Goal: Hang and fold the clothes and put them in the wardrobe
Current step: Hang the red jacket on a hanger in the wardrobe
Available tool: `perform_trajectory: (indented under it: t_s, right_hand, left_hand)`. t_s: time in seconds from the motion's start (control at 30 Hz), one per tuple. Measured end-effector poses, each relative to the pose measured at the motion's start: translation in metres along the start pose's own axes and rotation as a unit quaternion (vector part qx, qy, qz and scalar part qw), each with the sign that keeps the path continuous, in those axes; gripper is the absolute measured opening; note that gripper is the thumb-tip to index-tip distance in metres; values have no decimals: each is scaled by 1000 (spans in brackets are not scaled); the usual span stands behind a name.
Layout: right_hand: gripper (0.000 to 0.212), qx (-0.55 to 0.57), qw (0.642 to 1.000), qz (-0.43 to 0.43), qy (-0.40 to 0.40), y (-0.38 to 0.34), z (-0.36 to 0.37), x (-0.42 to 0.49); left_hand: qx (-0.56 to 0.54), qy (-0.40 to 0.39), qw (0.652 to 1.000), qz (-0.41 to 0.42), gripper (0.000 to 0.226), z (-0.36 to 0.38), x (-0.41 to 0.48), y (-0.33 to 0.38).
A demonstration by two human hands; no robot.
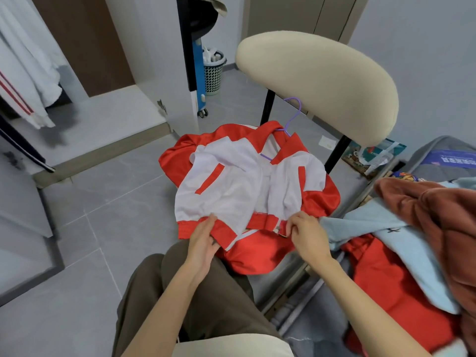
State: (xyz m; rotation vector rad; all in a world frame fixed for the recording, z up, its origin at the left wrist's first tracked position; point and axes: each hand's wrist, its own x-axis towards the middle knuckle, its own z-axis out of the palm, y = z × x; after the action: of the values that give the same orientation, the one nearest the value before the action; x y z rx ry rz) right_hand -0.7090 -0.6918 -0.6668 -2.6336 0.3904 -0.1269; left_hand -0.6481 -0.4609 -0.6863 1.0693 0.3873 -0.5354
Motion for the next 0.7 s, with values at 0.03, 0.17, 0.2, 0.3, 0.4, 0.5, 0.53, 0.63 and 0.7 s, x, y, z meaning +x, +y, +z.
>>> perform_trajectory:
  t_s: [0.03,0.17,0.2,0.3,0.4,0.5,0.53,0.63,0.7]
  right_hand:
    - [31,28,998,44,-36,6,3,-4]
    - [27,202,958,201,42,4,22,-16]
    - [22,226,941,238,78,0,27,-17]
    - [16,310,855,391,141,-9,40,-17]
    - [26,539,654,524,81,-16,41,-17]
    - [24,685,468,558,-10,-22,36,-22]
    - [22,701,461,543,-28,-23,37,-25]
    - [26,710,488,506,-50,-24,39,-29]
    - [27,692,510,508,-51,-26,36,-27]
  left_hand:
    - [70,13,997,19,30,2,-1,-2]
    - [282,19,953,107,74,7,-2,-14]
    - [286,33,951,114,76,7,-2,-15]
    - [258,86,957,98,69,5,0,-14]
    - [231,103,966,61,66,4,0,-13]
    - [126,94,988,11,66,3,-3,-8]
    - [105,78,991,-7,63,3,-4,-6]
    - [143,24,989,-30,67,3,-8,-6]
    - [169,1,985,-29,69,5,-9,-6]
